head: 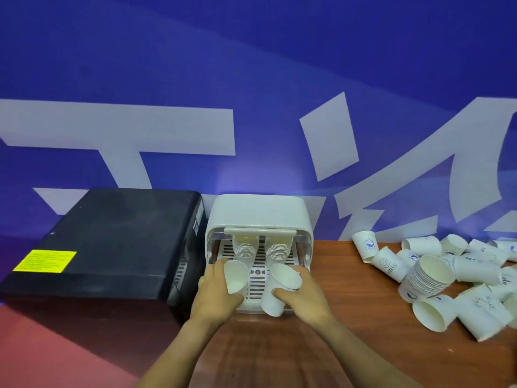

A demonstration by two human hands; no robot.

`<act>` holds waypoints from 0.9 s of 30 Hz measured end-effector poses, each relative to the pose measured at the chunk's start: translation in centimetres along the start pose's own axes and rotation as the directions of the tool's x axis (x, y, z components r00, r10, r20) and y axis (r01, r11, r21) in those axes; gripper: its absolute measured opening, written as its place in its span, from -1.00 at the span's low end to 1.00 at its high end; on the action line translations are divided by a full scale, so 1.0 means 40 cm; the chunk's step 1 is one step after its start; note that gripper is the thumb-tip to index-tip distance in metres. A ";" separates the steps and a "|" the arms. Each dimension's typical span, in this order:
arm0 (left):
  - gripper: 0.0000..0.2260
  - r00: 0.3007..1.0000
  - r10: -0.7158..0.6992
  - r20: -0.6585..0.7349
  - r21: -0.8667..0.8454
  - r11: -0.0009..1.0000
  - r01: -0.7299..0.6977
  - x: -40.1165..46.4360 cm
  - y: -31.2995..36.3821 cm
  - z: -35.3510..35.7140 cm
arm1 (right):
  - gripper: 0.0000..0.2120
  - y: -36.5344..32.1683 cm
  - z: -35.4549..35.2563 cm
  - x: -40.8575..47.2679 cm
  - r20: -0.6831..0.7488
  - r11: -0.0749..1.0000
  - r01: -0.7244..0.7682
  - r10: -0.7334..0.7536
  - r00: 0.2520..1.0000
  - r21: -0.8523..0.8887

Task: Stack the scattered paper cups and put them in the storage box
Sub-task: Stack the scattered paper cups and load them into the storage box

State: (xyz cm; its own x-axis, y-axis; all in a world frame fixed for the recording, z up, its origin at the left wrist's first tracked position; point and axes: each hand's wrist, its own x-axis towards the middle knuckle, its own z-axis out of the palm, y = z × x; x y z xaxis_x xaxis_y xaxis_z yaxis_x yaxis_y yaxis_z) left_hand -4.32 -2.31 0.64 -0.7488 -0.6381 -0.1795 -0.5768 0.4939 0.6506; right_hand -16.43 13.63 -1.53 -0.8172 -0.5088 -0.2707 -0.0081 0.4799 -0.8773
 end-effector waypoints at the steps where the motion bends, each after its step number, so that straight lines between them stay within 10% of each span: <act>1: -0.38 1.000 0.001 -0.005 0.022 1.000 -0.001 0.013 -0.005 -0.006 | -0.40 -0.002 0.014 0.010 -0.003 1.000 0.008 -0.008 1.000 -0.013; 27: -0.25 0.989 -0.070 0.129 0.218 0.975 0.040 0.182 -0.124 0.079 | -0.26 0.060 0.182 0.165 0.132 0.959 0.039 -0.002 0.991 -0.280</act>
State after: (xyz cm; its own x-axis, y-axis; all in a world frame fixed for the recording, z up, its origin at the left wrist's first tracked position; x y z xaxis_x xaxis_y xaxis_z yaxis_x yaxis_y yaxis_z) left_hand -7.96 -7.54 -6.22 -0.7424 -0.5897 -0.3178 -0.6640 0.5848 0.4660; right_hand -17.67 6.22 -8.31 -0.7342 -0.5992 -0.3192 -0.2009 0.6408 -0.7409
